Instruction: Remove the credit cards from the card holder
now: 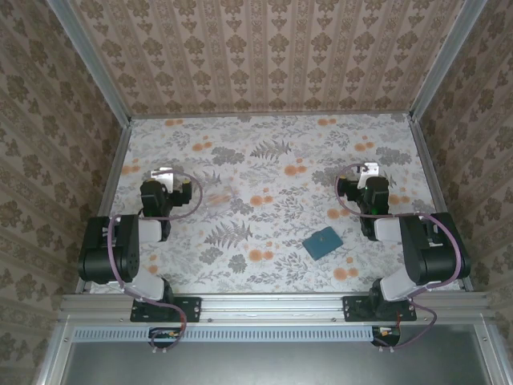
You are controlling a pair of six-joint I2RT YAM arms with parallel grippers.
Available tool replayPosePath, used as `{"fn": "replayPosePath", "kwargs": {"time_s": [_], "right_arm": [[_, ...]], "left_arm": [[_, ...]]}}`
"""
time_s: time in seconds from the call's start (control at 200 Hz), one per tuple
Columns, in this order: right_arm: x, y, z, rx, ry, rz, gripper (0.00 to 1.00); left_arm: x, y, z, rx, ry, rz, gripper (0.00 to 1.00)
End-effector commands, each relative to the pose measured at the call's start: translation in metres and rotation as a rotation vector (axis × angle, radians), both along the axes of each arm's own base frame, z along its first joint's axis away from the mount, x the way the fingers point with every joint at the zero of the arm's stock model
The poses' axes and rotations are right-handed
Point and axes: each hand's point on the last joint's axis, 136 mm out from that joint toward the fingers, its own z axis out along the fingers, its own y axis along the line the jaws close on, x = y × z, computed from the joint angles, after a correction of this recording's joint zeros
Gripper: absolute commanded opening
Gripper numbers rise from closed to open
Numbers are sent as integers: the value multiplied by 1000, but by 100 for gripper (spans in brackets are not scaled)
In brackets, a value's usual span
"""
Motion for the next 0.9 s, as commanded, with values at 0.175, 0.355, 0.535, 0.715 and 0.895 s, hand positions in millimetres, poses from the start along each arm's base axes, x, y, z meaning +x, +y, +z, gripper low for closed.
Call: {"fn": "replayPosePath", "kwargs": {"time_s": [0.175,0.355,0.535,0.715,0.895], "right_arm": [[2,3,4,-5,-16,22,100],[2,3,4,-4,-16,21,100],[2,3,4,-4,-17,21,100],[2,3,3,-4,-15,22,100],[1,-7,10,-14,-9,-50,100]], "left_arm": [[3,-1,8,-11,-31,5,100],[3,-1,8,-12,-31,6,100],[3,0,8,-17,-30,6,100],[3,1,7,-22,-28,6,100],[1,8,21,12,-38,76,100]]}}
